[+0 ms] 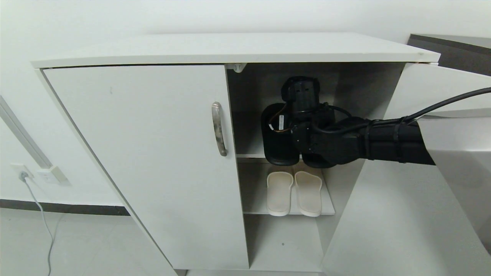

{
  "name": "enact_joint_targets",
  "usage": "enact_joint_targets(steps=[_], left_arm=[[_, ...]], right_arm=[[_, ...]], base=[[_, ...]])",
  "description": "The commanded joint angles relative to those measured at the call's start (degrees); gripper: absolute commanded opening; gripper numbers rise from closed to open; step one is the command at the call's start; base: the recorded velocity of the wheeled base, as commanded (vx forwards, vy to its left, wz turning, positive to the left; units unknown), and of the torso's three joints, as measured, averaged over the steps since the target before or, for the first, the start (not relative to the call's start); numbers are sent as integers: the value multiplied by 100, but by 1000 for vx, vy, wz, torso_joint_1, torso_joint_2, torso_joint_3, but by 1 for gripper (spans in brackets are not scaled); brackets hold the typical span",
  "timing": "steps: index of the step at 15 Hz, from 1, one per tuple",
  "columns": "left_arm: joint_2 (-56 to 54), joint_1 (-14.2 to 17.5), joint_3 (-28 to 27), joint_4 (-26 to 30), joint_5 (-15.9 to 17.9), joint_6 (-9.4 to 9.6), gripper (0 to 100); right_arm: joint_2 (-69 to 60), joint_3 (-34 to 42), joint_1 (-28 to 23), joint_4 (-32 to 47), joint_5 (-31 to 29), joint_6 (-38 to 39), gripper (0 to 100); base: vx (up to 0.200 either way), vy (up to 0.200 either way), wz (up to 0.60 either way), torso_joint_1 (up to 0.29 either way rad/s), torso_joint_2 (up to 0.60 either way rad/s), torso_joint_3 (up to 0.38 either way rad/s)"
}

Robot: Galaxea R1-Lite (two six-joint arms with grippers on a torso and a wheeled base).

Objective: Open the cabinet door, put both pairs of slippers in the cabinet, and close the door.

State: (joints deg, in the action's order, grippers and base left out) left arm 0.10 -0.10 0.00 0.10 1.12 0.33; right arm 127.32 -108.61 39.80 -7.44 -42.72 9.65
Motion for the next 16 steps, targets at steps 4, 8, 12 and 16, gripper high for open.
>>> enact_joint_targets(steps=[4,8,12,16], left_arm=[[-1,1,0,-1,2,-7,0],[-1,1,0,-1,2,-7,0],[-1,1,0,-1,2,2,0],[-1,1,0,-1,2,-7,0]], right_arm=[[206,-196,-60,5,18,1,0],[214,-170,-78,5,18,98,100],[-23,191,19,-3,9,142,100],[-418,648,195,-39,-26,239,100]], base=[[0,0,0,0,0,0],[0,0,0,0,0,0],[0,0,0,0,0,0],[0,0,0,0,0,0]])
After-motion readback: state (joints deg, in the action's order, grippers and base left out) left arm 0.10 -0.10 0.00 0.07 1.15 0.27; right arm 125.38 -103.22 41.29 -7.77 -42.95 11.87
